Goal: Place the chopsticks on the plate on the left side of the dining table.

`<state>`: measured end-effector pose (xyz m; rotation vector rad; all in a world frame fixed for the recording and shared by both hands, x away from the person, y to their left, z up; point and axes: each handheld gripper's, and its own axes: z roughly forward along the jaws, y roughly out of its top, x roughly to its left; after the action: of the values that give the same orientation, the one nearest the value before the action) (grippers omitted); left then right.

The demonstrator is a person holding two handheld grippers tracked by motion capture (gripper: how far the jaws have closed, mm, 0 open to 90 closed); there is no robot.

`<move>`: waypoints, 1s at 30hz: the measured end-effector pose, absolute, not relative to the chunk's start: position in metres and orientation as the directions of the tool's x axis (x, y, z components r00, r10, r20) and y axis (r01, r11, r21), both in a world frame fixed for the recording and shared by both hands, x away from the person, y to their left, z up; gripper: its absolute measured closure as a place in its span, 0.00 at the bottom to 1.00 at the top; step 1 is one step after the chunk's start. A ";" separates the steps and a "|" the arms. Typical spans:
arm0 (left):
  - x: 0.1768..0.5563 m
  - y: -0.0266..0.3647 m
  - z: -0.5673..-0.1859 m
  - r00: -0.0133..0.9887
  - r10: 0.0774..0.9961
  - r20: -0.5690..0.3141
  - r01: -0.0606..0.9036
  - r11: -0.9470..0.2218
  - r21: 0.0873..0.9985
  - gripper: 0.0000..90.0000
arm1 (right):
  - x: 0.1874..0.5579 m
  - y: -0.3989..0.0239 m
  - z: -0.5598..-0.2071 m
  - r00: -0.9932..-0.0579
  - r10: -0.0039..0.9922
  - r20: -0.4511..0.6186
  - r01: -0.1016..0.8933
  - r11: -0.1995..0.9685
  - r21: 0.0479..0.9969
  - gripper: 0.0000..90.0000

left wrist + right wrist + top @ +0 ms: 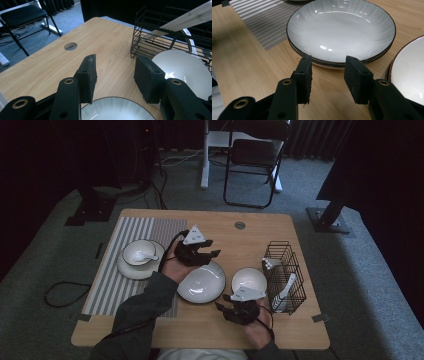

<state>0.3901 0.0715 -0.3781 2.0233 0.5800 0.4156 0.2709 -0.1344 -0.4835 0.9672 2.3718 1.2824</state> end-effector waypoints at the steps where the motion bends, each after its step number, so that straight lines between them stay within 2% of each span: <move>1: 0.391 0.070 -0.378 0.833 0.551 0.056 0.229 -0.434 0.871 0.59 | 0.271 -0.135 -0.484 -0.738 0.671 0.071 0.425 0.381 0.821 0.64; 30: 0.391 0.025 -0.378 0.885 0.465 0.032 0.203 -0.447 0.871 0.60 | 0.267 -0.143 -0.485 -0.728 0.682 0.070 0.432 0.377 0.819 0.64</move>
<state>0.3914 0.0249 -0.3783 2.0433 0.4840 0.3274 0.2666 -0.1429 -0.4852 0.9835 2.3610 1.2763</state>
